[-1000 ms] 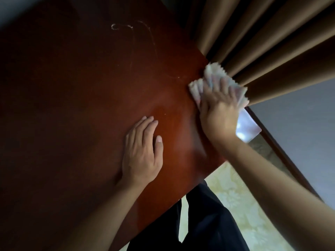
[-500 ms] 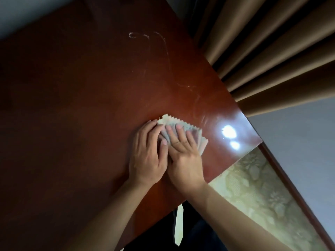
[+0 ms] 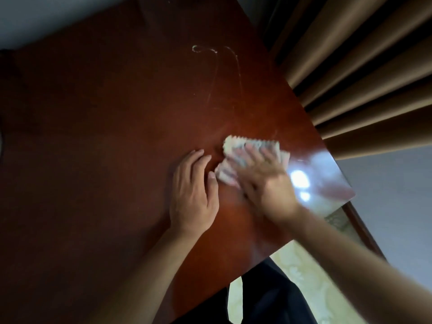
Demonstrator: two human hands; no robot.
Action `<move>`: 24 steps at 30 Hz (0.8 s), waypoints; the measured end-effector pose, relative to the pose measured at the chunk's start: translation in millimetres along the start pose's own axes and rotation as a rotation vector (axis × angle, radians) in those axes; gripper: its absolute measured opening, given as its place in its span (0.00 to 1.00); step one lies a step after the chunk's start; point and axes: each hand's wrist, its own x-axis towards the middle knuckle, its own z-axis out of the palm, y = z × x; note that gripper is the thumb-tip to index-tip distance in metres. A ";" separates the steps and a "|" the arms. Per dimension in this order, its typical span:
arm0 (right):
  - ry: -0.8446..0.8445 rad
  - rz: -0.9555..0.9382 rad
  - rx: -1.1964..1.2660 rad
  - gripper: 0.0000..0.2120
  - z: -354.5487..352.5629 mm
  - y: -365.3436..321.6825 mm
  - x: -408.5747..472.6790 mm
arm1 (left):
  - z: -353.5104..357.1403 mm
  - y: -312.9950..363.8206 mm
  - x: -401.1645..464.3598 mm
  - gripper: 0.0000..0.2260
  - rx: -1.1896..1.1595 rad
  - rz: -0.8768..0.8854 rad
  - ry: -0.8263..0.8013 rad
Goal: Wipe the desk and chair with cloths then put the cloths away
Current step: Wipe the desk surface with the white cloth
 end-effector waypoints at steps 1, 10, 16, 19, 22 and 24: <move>0.013 0.020 -0.033 0.18 -8.5 22.2 27.8 | 0.2 -0.8 1.1 0.13 -0.010 0.000 0.000; -0.083 -0.134 0.024 0.18 -3.3 7.3 15.2 | -1.1 1.3 1.8 0.12 -0.053 -0.007 0.017; -0.015 -0.055 -0.083 0.17 -10.2 43.1 101.5 | -1.2 -1.9 0.6 0.12 -0.059 -0.013 0.030; -0.036 -0.100 -0.020 0.18 -3.9 25.3 44.3 | 0.0 -0.4 1.8 0.13 -0.062 -0.022 0.028; -0.068 -0.203 0.004 0.17 -8.7 34.6 30.0 | -0.2 -1.7 3.0 0.13 -0.051 -0.019 0.006; -0.063 -0.182 -0.029 0.17 -10.1 43.9 61.2 | 0.2 -2.0 2.8 0.13 -0.042 -0.011 0.008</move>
